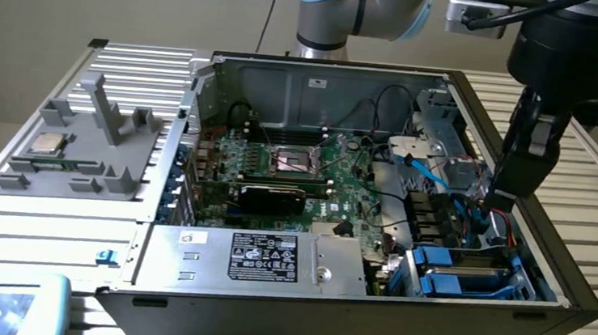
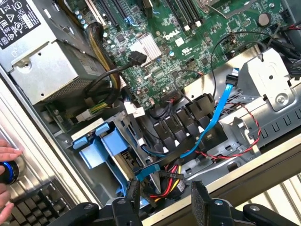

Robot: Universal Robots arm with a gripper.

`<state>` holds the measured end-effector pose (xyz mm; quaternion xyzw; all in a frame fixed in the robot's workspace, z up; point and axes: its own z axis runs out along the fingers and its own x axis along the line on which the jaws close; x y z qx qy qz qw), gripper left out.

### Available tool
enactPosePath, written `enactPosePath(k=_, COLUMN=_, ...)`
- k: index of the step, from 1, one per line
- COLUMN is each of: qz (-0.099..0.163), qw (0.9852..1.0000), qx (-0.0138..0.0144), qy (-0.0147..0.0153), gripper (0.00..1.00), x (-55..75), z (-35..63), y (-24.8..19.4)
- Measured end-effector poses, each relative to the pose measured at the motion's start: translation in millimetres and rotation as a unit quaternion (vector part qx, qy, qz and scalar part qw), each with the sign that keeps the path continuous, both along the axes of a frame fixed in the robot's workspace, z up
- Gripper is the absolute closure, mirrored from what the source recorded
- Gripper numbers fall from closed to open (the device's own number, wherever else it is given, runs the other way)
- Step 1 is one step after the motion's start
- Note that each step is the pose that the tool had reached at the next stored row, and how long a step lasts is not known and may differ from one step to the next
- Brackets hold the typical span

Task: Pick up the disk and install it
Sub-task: 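Insert the first disk wire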

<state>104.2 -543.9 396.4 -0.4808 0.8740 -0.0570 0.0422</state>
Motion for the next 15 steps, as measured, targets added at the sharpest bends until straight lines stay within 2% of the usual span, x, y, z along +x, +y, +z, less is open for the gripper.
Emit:
enactPosePath(k=3, qz=0.000, qw=1.0000, qx=0.0059, qy=0.0000, gripper=0.44, x=0.0, z=1.9, y=-5.7)
enactPosePath(k=5, qz=0.000, qw=0.9999, qx=0.0109, qy=0.0000, gripper=0.44, x=0.0, z=2.0, y=-9.3)
enactPosePath(k=6, qz=0.000, qw=0.9999, qx=0.0126, qy=0.0000, gripper=0.44, x=0.0, z=1.9, y=-10.0)
enactPosePath(k=15, qz=0.000, qw=0.9999, qx=0.0130, qy=0.0000, gripper=0.44, x=0.0, z=2.0, y=-10.0)
